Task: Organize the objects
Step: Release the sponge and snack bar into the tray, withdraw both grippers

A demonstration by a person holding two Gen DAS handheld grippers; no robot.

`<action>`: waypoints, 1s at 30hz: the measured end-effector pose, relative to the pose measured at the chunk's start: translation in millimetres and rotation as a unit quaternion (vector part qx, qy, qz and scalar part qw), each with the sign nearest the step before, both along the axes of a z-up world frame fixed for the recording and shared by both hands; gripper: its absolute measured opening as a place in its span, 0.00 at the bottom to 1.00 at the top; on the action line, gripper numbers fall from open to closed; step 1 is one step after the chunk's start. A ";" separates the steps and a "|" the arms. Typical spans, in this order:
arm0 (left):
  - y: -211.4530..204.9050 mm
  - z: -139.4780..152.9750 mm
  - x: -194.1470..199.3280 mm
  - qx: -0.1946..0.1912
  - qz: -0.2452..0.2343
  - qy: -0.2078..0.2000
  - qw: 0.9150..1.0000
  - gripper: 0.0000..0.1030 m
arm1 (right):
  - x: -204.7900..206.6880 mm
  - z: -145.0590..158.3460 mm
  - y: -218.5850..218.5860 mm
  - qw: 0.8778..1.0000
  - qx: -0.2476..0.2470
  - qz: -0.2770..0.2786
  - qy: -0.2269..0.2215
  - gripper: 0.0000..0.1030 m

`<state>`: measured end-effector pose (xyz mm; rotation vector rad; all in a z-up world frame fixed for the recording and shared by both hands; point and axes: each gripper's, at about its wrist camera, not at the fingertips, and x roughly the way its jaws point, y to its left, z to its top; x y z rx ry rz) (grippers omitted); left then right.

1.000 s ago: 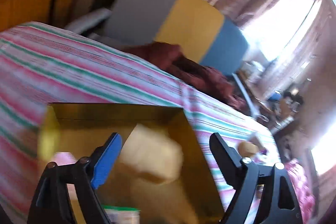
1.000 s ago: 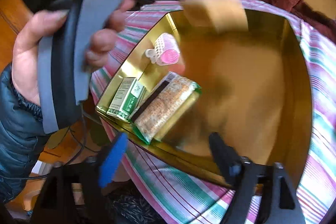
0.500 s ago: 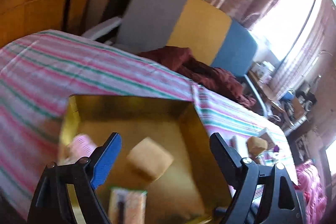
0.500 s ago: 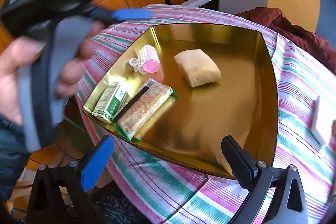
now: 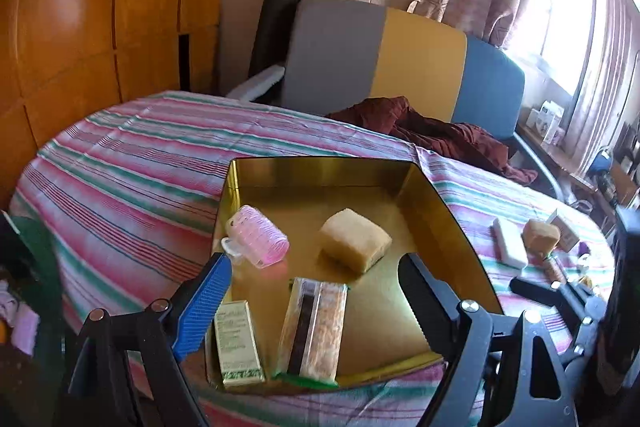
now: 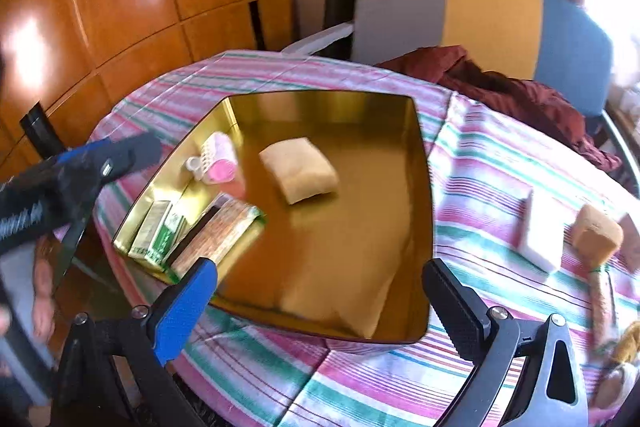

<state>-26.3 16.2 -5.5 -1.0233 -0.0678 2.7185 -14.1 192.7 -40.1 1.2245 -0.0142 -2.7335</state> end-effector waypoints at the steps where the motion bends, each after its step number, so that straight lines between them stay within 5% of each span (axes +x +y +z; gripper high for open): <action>1: 1.4 0.2 3.7 -0.009 0.003 0.004 1.000 0.84 | 0.9 1.4 0.6 1.000 0.003 -0.005 0.004 1.00; 30: 20.5 -6.2 23.8 -0.047 0.002 -0.018 0.999 0.83 | 12.5 2.8 19.4 0.998 0.008 -0.055 0.021 1.00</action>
